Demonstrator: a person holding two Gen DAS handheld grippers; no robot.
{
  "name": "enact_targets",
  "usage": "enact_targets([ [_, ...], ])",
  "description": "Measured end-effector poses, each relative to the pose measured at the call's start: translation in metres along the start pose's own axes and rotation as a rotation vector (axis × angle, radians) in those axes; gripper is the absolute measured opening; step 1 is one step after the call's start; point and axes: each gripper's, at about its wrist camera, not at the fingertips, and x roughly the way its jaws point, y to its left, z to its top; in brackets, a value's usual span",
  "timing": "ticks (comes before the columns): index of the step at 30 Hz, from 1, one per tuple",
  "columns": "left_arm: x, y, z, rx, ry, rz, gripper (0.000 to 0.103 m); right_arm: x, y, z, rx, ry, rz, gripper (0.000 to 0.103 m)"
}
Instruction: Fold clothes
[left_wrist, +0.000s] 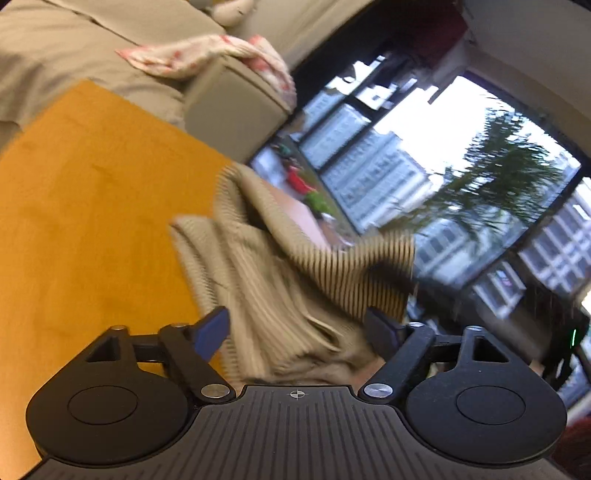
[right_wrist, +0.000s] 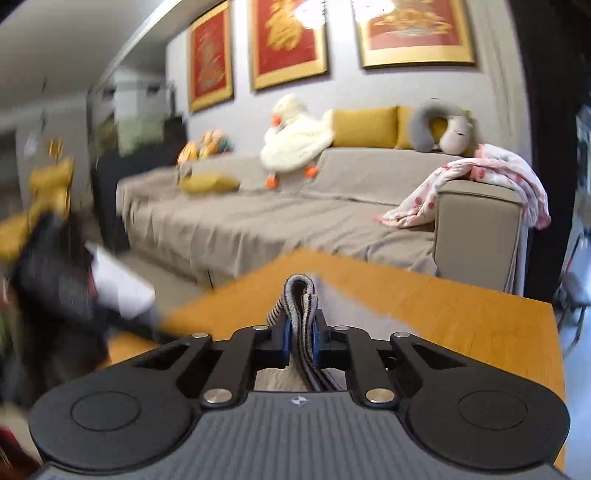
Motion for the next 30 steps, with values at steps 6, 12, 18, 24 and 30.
enact_targets([
  [6,0.025,-0.022,-0.012,0.185,0.058,0.017,0.086,0.038,0.005,0.009,0.059,0.137,0.172,0.010],
  [12,-0.022,-0.009,-0.014,0.263,0.115,0.039,0.095,0.052,-0.006,-0.029,0.106,0.268,0.182,0.011],
  [18,-0.049,0.016,0.022,0.048,-0.053,0.036,0.099,0.042,0.033,-0.049,-0.144,0.257,0.141,0.011],
  [24,0.015,0.003,0.045,0.103,0.044,0.209,0.087,0.039,0.074,-0.059,-0.379,0.239,0.074,0.015],
  [30,0.036,0.012,0.039,0.193,0.112,0.324,0.084,-0.005,0.038,-0.032,-0.196,0.177,0.099,0.100],
])
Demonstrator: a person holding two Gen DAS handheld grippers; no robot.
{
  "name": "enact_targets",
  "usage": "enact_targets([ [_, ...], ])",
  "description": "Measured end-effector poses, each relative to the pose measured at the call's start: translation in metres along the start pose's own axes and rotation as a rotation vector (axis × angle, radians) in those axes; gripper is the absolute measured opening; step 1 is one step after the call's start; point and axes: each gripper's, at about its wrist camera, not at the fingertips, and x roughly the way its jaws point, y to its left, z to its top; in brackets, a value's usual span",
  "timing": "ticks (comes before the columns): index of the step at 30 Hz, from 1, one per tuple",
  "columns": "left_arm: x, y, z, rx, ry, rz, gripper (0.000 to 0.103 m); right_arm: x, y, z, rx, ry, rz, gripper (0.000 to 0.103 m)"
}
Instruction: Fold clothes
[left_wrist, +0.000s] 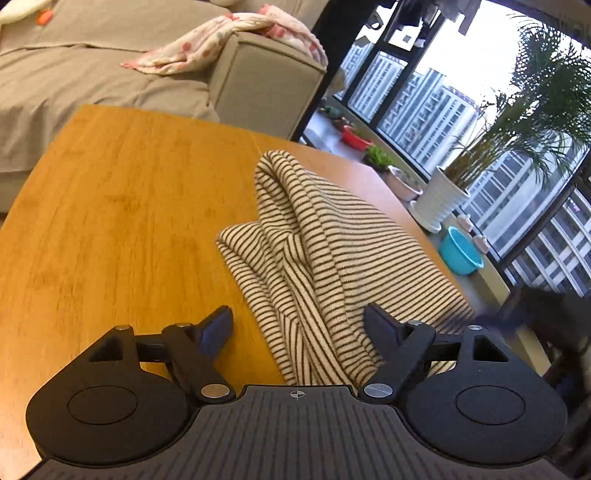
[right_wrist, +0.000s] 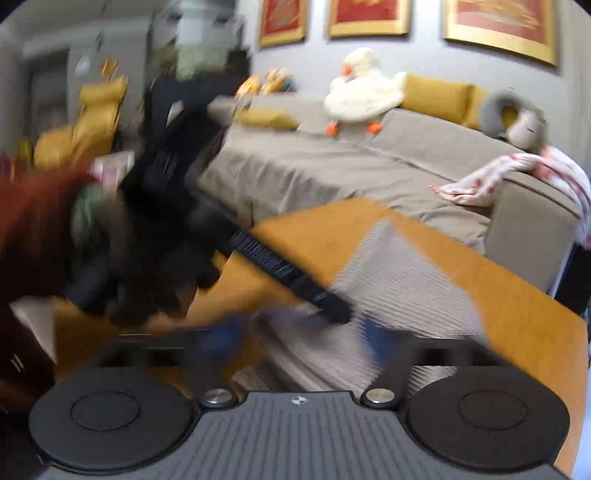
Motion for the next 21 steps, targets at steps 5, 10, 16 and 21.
enact_targets([
  [5,-0.003,-0.002,-0.010,0.021,-0.006,0.021,0.089,-0.015,-0.044,0.005,0.220,-0.031,-0.073,0.103],
  [10,-0.009,-0.006,-0.016,0.038,-0.006,0.042,0.093,0.032,-0.048,-0.023,0.314,0.129,-0.195,0.103],
  [16,-0.012,0.000,-0.019,0.029,-0.003,0.034,0.096,0.043,-0.082,-0.044,0.644,0.195,-0.016,0.103],
  [21,-0.016,0.002,-0.022,0.038,0.003,0.023,0.096,0.023,-0.110,-0.012,0.617,0.076,-0.027,0.103],
])
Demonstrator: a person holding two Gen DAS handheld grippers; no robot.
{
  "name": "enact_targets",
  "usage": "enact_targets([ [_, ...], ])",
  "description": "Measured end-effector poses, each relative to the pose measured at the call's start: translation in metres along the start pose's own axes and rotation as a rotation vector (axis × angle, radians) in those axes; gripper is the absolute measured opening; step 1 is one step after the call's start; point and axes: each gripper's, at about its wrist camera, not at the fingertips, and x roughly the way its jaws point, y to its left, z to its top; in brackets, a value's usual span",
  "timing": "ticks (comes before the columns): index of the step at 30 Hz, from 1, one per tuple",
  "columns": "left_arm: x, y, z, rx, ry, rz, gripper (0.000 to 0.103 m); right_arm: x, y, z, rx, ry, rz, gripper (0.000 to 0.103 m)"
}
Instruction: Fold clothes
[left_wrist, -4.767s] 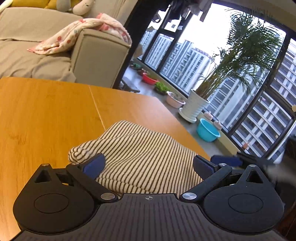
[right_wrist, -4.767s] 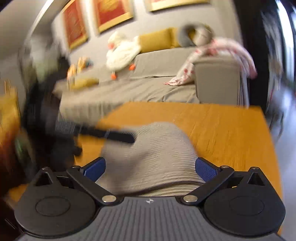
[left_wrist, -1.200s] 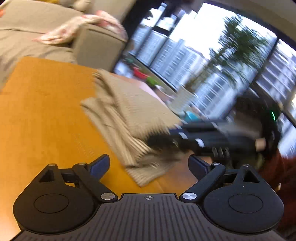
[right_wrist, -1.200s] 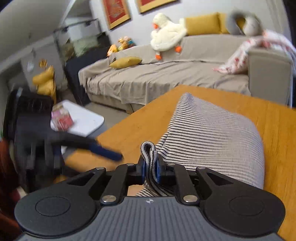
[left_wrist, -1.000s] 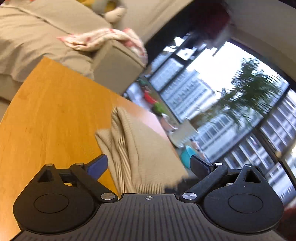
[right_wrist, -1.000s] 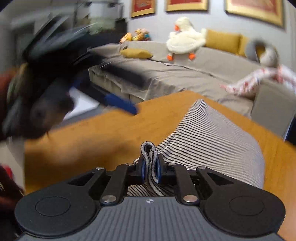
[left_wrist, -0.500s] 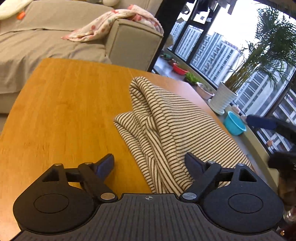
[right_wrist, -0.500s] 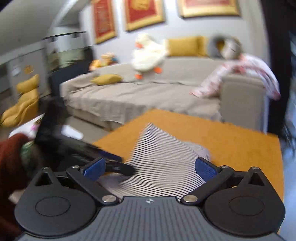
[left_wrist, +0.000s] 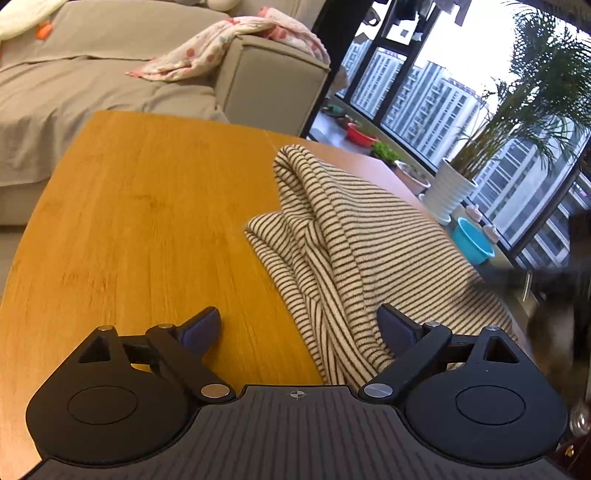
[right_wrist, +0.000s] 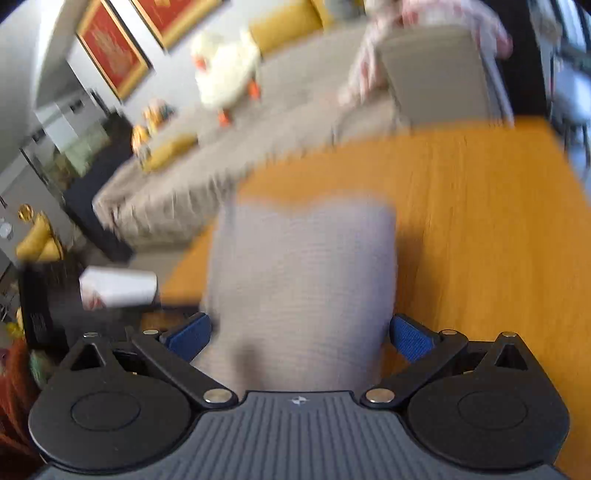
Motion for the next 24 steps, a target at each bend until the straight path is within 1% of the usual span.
enact_targets([
  [1,0.000,0.001,-0.001,-0.002,0.001,-0.005,0.096,0.001,-0.005,0.016,0.012,-0.020,0.003,0.103],
  [4,0.000,0.002,-0.002,0.001,-0.004,-0.015,0.096,0.021,-0.028,0.052,0.089,0.001,0.059,0.103],
  [6,0.000,0.003,-0.003,0.004,-0.006,-0.017,0.096,0.049,-0.047,0.063,0.160,0.095,0.090,0.103],
  [7,0.000,0.003,-0.003,0.006,-0.007,-0.019,0.096,0.064,-0.052,0.062,0.194,0.129,0.110,0.102],
  [8,-0.001,0.003,-0.003,0.008,-0.006,-0.015,0.096,0.080,-0.056,0.061,0.227,0.164,0.130,0.093],
  [9,-0.002,0.004,-0.003,0.010,-0.005,-0.009,0.096,0.092,-0.056,0.060,0.237,0.185,0.144,0.088],
  [10,-0.003,0.004,-0.003,0.012,-0.004,-0.004,0.096,0.089,-0.042,0.061,0.154,0.155,0.134,0.074],
  [11,-0.003,0.005,-0.004,0.013,-0.003,-0.004,0.096,0.083,-0.028,0.062,0.065,0.118,0.131,0.067],
  [12,-0.004,0.006,-0.005,0.014,-0.002,-0.005,0.097,0.070,-0.010,0.060,-0.048,0.054,0.160,0.064],
  [13,-0.005,0.006,-0.005,0.014,-0.001,-0.006,0.097,0.057,0.006,0.058,-0.157,-0.007,0.190,0.060],
  [14,-0.005,0.006,-0.006,0.018,0.001,-0.005,0.097,0.046,0.019,0.055,-0.241,-0.047,0.216,0.058],
  [16,-0.005,0.003,-0.006,0.033,0.001,0.003,0.098,0.035,0.034,0.049,-0.359,-0.077,0.193,0.057],
  [17,-0.004,0.002,-0.007,0.041,0.001,0.008,0.098,0.037,0.037,0.045,-0.399,-0.072,0.133,0.057],
  [18,-0.004,0.001,-0.007,0.041,0.002,0.010,0.098,0.043,0.033,0.042,-0.412,-0.057,0.063,0.057],
  [20,-0.005,-0.001,-0.006,0.037,0.004,0.008,0.098,0.060,0.017,0.040,-0.361,-0.006,-0.047,0.057],
  [22,-0.009,-0.003,-0.002,0.044,0.000,0.002,0.097,0.071,0.006,0.036,-0.329,0.018,-0.097,0.057],
  [24,-0.017,-0.007,0.008,0.062,-0.021,0.003,0.094,0.073,0.015,0.032,-0.375,-0.001,-0.127,0.057],
])
